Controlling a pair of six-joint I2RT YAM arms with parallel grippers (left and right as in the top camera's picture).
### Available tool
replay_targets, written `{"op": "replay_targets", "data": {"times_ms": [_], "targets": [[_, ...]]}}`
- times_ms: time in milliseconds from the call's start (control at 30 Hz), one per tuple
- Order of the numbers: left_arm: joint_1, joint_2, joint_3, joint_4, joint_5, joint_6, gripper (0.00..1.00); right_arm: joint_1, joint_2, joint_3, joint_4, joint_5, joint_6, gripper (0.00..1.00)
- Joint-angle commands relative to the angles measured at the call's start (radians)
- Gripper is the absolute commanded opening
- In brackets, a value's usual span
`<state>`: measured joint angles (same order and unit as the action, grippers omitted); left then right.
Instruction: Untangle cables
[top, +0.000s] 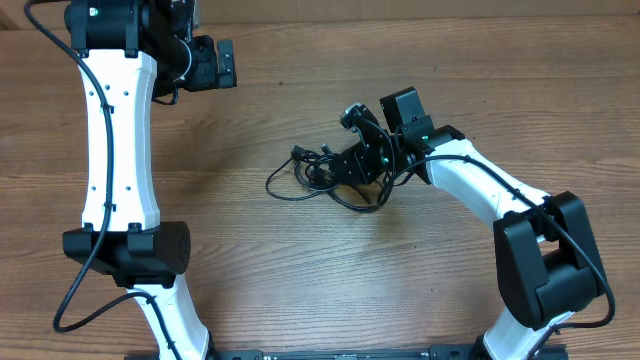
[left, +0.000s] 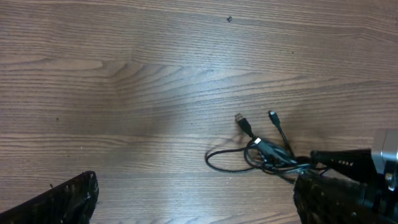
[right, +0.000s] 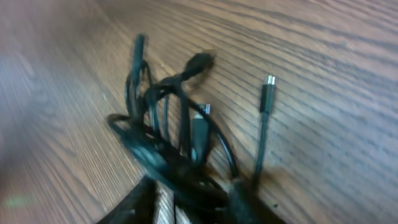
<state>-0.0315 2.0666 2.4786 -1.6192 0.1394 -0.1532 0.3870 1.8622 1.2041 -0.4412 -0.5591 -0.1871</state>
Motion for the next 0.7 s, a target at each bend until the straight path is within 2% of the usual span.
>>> {"op": "replay_targets", "data": {"times_ms": [0,500,600,667], "targets": [[-0.002,0.007,0.008,0.001,0.011,0.016,1.00,0.006,0.004,-0.006,0.002,-0.004,0.001,0.22],[-0.002,0.007,0.008,0.001,0.011,0.016,1.00,0.006,0.004,-0.006,-0.020,-0.004,0.053,0.20],[-0.002,0.007,0.008,0.001,0.011,0.016,1.00,0.005,0.004,-0.005,-0.010,-0.037,0.053,0.13],[-0.002,0.007,0.008,0.001,0.011,0.016,0.99,0.003,0.003,0.008,-0.006,-0.100,0.053,0.13]]}}
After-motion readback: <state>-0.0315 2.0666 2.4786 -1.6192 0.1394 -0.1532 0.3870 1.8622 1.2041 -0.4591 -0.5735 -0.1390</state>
